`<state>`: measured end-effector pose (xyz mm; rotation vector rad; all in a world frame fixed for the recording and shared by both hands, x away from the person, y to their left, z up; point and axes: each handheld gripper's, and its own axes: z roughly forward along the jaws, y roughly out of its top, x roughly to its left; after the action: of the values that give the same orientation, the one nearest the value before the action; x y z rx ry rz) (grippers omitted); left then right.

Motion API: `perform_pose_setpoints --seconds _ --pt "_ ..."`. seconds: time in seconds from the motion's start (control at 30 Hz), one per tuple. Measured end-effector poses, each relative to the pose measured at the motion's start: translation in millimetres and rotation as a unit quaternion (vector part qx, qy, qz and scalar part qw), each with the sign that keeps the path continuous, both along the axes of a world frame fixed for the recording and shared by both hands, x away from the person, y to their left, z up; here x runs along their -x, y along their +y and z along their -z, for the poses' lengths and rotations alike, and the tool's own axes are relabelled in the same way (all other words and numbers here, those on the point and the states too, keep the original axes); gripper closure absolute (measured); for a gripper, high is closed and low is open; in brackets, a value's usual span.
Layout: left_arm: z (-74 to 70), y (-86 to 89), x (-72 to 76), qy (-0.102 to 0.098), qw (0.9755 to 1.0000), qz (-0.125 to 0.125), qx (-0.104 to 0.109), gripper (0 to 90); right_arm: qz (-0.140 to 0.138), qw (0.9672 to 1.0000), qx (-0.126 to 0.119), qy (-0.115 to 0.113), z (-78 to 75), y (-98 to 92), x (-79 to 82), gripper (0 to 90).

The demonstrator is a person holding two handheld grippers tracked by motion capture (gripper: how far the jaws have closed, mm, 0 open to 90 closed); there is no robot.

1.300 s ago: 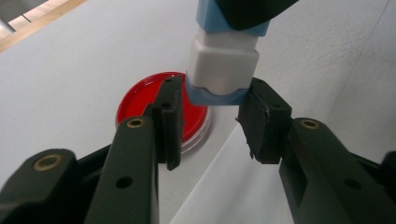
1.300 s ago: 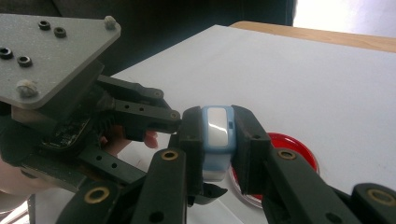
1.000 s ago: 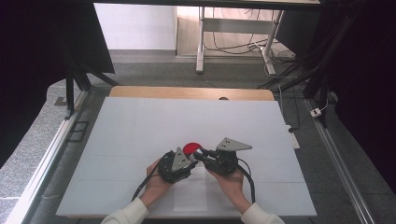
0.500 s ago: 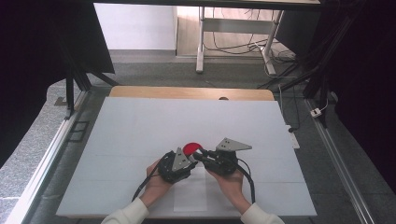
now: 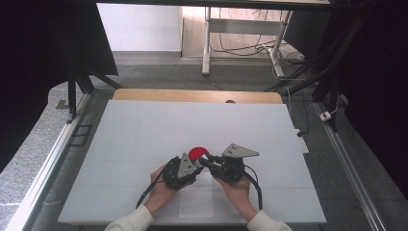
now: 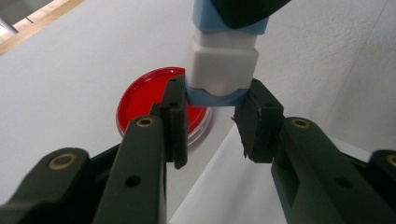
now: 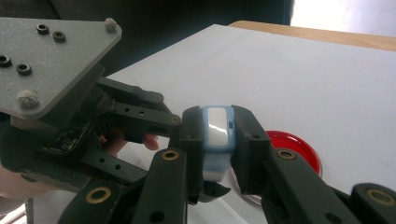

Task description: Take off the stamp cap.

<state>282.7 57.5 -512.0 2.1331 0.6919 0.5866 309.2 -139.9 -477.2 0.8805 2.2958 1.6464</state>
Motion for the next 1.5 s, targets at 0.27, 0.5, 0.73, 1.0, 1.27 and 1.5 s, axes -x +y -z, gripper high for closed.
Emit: perform_pose_setpoints --seconds 0.27,0.5,0.73,1.0,1.27,1.5 --pt "0.2 0.2 0.9 -0.004 1.0000 -0.001 0.004 66.0 0.004 1.0000 -0.002 -0.004 0.0 -0.2 2.0 75.1" --pt "0.3 -0.8 1.2 -0.008 0.9999 0.003 -0.008 66.2 0.001 1.0000 -0.001 0.001 -0.6 -0.9 1.0 75.0" --pt "0.0 0.9 0.7 -0.003 1.0000 0.004 -0.001 66.3 0.004 1.0000 -0.001 -0.002 -0.1 -0.1 1.8 75.0" --pt "1.0 1.4 0.7 0.002 1.0000 -0.001 0.009 66.2 0.009 0.9999 -0.004 -0.008 0.8 0.3 4.5 75.1" --pt "1.4 -0.6 2.0 -0.017 0.9996 0.005 -0.022 66.4 0.006 1.0000 0.002 -0.004 1.0 0.3 3.1 75.1" --pt "1.7 -0.4 1.9 -0.019 0.9996 0.005 -0.019 66.5 0.005 1.0000 0.003 -0.006 1.3 0.6 3.3 75.1"
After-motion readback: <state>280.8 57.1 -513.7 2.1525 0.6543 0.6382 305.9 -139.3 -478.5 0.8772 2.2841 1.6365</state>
